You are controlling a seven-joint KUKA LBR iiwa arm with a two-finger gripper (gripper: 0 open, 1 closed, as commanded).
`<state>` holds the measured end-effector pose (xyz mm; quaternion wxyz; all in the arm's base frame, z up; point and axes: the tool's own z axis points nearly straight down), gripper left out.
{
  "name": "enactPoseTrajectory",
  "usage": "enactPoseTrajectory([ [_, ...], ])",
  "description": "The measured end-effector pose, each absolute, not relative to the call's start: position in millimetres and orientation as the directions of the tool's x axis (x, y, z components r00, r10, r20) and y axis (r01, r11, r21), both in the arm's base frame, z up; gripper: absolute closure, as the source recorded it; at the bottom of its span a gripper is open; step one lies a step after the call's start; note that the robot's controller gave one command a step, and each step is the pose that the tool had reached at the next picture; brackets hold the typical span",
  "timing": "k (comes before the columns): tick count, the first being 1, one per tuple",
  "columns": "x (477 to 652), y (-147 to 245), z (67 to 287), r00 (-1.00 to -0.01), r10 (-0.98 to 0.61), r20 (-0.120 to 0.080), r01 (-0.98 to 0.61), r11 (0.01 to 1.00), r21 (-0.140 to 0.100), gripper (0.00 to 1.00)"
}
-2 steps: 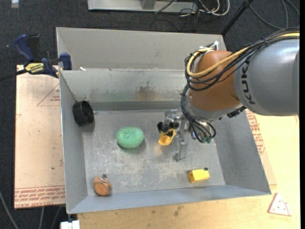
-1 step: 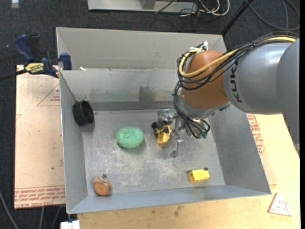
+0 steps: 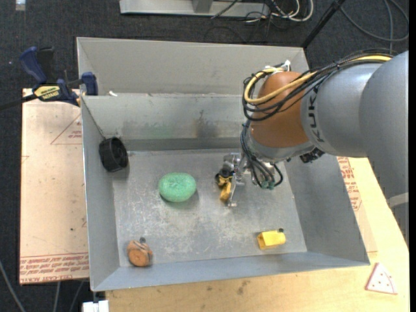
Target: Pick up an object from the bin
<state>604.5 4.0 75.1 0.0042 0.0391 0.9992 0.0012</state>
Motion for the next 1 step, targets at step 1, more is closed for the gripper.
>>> enactPoseTrajectory([
  [1,604.5,3.9,75.1,-0.997,0.078,-0.008,0.078,0.997,0.003,1.00],
])
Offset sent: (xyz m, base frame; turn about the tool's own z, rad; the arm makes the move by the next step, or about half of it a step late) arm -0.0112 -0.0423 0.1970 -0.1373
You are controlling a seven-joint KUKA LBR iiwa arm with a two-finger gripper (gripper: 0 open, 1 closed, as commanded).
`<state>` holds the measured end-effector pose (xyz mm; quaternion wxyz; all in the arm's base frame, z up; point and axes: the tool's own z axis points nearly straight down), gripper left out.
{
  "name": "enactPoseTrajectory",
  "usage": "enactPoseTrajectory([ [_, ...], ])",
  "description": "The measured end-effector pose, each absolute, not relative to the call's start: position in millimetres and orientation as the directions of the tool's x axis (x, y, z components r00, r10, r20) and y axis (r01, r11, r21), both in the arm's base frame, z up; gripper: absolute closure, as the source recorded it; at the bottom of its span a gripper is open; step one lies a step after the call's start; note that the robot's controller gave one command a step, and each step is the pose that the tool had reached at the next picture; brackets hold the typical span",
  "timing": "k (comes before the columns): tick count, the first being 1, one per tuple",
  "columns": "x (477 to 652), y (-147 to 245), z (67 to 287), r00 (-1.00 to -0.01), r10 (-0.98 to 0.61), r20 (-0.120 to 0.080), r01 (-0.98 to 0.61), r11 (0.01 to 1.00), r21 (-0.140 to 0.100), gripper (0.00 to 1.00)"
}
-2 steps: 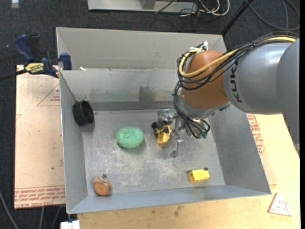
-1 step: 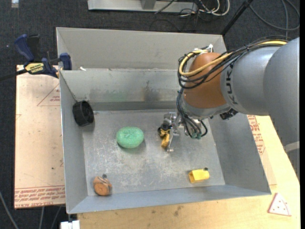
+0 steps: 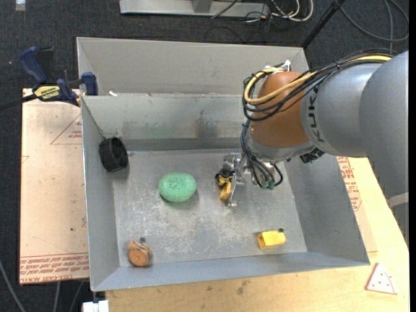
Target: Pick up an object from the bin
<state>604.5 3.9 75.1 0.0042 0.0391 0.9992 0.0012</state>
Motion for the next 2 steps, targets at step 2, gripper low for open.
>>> enactPoseTrajectory([
  [2,594.4,-38.2,272.7,-0.998,-0.057,-0.005,-0.057,0.998,0.000,1.00],
])
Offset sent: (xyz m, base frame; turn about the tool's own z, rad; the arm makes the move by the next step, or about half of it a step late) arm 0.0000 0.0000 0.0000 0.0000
